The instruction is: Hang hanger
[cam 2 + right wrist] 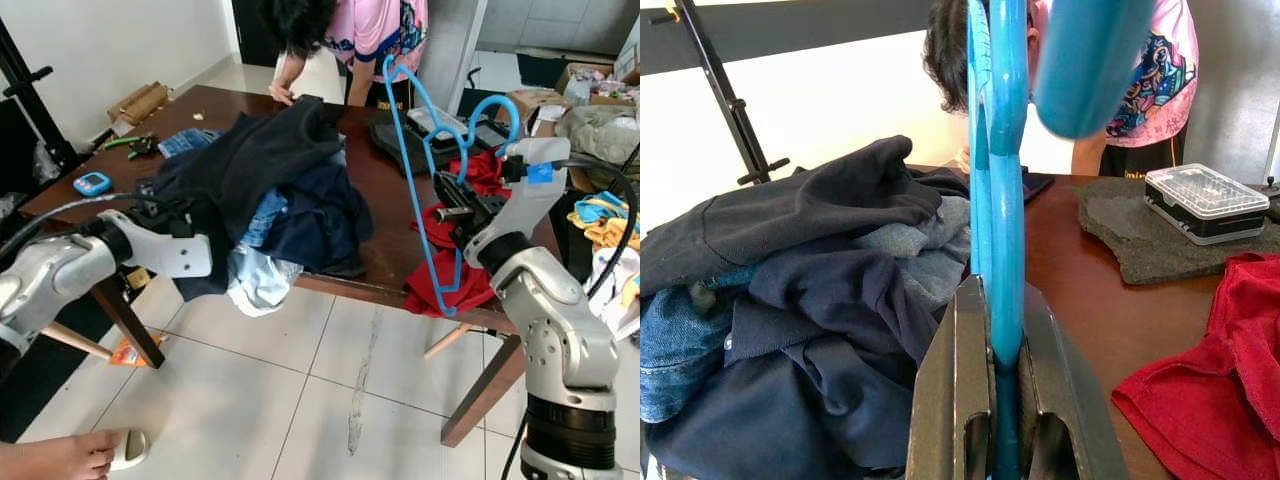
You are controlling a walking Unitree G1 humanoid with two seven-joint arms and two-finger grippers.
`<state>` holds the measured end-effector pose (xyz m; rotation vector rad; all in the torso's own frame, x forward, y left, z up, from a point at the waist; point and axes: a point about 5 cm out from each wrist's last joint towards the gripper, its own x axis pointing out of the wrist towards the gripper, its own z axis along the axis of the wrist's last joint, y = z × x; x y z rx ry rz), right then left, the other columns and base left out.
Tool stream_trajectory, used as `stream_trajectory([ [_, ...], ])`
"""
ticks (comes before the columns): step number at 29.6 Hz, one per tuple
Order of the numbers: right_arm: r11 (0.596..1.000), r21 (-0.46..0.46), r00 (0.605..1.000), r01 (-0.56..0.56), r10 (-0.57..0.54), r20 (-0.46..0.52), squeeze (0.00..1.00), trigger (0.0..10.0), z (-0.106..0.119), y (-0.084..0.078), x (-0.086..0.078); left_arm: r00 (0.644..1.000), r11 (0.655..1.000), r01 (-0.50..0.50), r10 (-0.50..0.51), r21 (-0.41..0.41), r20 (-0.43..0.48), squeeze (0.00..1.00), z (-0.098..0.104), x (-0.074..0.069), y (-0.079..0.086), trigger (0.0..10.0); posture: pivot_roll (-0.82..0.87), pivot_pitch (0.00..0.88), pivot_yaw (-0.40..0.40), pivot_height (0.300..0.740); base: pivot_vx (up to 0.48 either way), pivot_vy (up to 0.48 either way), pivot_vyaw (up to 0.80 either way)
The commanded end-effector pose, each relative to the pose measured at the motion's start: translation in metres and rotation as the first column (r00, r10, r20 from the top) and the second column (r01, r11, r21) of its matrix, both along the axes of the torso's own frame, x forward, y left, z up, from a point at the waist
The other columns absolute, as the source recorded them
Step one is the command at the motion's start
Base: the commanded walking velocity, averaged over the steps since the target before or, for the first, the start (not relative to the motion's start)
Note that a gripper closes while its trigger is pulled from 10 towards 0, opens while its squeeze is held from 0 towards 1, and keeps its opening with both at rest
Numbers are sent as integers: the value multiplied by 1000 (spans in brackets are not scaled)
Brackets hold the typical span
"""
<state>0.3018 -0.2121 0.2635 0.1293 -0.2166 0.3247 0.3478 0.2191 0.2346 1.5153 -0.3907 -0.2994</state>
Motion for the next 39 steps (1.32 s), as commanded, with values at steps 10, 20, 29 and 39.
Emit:
stream_trajectory([
  [10,1000,12,999,-19,18,43,0,10000,7,3,-2,814,904,-4,250,-426,524,0,131,-20,32,10000,49,106,-4,740,0,0,0],
  [20,999,20,998,-39,38,55,0,10000,9,7,2,702,896,156,195,-416,685,0,181,-36,3,10000,63,82,-8,740,-134,0,0],
  [29,998,32,996,-49,47,73,0,10000,10,11,2,621,899,247,138,-360,771,0,212,-47,-21,10000,61,70,3,740,-375,0,0],
  [39,998,37,995,-54,51,87,0,10000,12,11,0,596,912,238,135,-334,792,0,219,-49,-21,10000,62,73,4,740,-374,0,0],
])
